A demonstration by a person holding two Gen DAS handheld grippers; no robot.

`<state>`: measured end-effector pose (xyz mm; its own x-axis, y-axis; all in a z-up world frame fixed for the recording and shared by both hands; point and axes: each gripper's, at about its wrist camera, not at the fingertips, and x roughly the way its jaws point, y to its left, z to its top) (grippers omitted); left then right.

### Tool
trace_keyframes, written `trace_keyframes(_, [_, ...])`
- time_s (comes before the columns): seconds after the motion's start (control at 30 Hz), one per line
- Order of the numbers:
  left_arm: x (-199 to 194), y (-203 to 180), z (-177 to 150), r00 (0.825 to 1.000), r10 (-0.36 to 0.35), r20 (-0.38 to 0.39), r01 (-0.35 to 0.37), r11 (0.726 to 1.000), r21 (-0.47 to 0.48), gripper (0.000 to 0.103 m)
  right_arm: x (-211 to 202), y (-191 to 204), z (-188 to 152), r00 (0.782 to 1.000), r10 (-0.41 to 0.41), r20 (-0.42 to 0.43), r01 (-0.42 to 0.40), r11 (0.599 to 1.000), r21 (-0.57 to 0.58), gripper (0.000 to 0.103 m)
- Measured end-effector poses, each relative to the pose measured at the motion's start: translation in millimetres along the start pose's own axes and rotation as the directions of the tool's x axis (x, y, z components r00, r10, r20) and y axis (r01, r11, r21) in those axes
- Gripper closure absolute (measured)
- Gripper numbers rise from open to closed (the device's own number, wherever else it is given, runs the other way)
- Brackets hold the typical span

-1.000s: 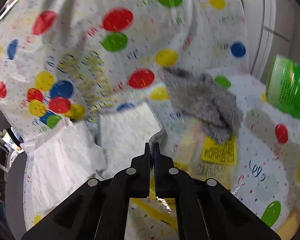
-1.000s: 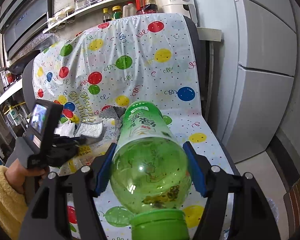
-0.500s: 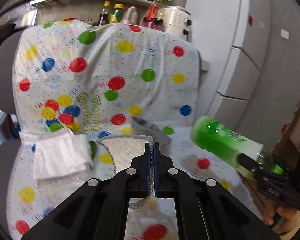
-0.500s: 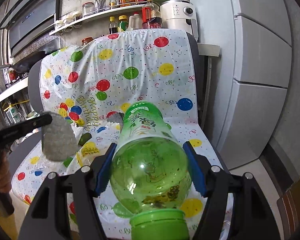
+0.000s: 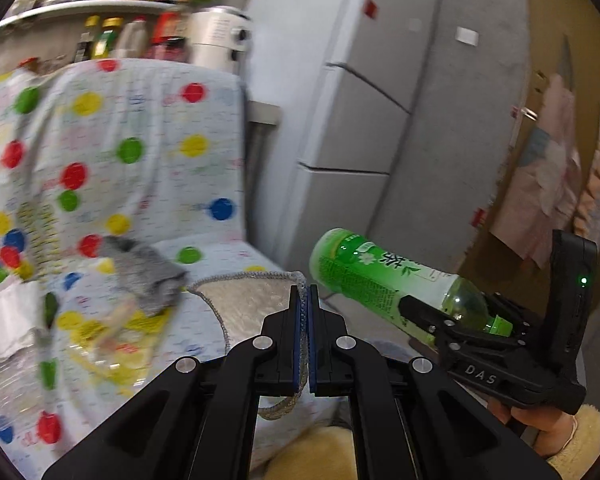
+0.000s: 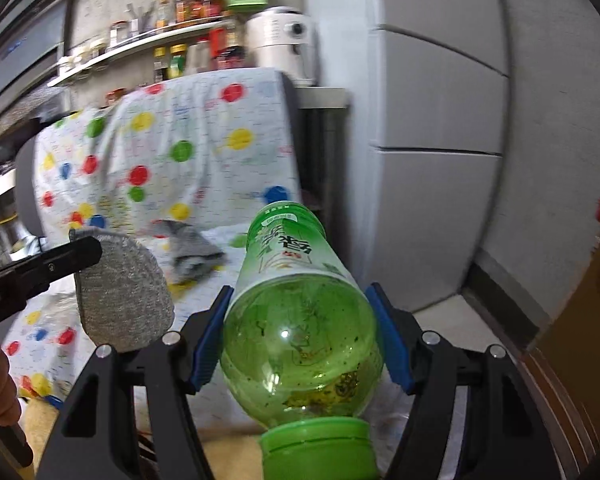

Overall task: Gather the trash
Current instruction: 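Carry the bottle and sponge pad to the bin and release both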

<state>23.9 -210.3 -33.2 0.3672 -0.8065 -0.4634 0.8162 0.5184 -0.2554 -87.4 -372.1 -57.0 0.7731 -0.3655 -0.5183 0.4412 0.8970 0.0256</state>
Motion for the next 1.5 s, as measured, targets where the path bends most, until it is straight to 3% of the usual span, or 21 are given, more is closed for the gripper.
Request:
trace_keyframes(0.17, [38.3, -57.5, -10.0, 0.992, -0.119, -0.035, 0.122, 0.988, 0.091, 0.101, -20.4, -58.6, -31.0, 0.991, -0.129, -0.029, 0.131, 0.989, 0.07, 0.037])
trace_keyframes(0.3, [77.4, -101.5, -29.0, 0.975, -0.202, -0.093, 0.213, 0.969, 0.128, 0.101, -32.2, -106.7, -61.5, 0.972, -0.218, -0.086, 0.229, 0.964, 0.138, 0.037])
trace_keyframes(0.47, [125.8, -143.2, -60.4, 0.928, -0.303, -0.217, 0.336, 0.933, 0.131, 0.101, -36.0, -156.5, -104.7, 0.946, -0.272, -0.175, 0.307, 0.926, 0.221, 0.037])
trace_keyframes(0.6, [155.0, -160.3, -76.9, 0.9, -0.328, -0.286, 0.375, 0.918, 0.127, 0.101, -27.6, -179.1, -125.3, 0.935, -0.275, -0.223, 0.329, 0.907, 0.262, 0.037])
trace_keyframes(0.8, [195.0, -170.4, -87.9, 0.882, -0.307, -0.358, 0.374, 0.918, 0.134, 0.1, 6.7, -200.3, -138.6, 0.926, -0.257, -0.276, 0.335, 0.896, 0.292, 0.037])
trace_keyframes(0.93, [215.9, -166.6, -88.7, 0.887, -0.271, -0.375, 0.338, 0.933, 0.124, 0.096, 31.7, -213.7, -144.1, 0.926, -0.243, -0.29, 0.333, 0.887, 0.32, 0.036])
trace_keyframes(0.97, [218.9, -165.3, -87.7, 0.89, -0.26, -0.375, 0.326, 0.937, 0.125, 0.088, 35.3, -216.4, -144.6, 0.925, -0.244, -0.29, 0.336, 0.883, 0.328, 0.035])
trace_keyframes(1.0, [221.2, -163.5, -86.8, 0.893, -0.252, -0.373, 0.317, 0.94, 0.125, 0.071, 39.4, -219.5, -144.7, 0.927, -0.243, -0.285, 0.335, 0.878, 0.341, 0.029])
trace_keyframes(1.07, [220.1, -156.8, -83.5, 0.908, -0.23, -0.351, 0.288, 0.95, 0.123, 0.051, 44.7, -222.7, -143.0, 0.926, -0.245, -0.287, 0.341, 0.87, 0.356, 0.023])
trace_keyframes(1.27, [211.2, -138.7, -73.4, 0.922, -0.216, -0.321, 0.256, 0.963, 0.087, 0.039, 27.8, -215.5, -129.4, 0.935, -0.251, -0.25, 0.328, 0.88, 0.343, 0.024])
trace_keyframes(1.5, [191.0, -137.9, -67.8, 0.906, -0.28, -0.317, 0.312, 0.949, 0.054, 0.038, -15.1, -208.0, -103.7, 0.943, -0.281, -0.176, 0.327, 0.877, 0.352, 0.024])
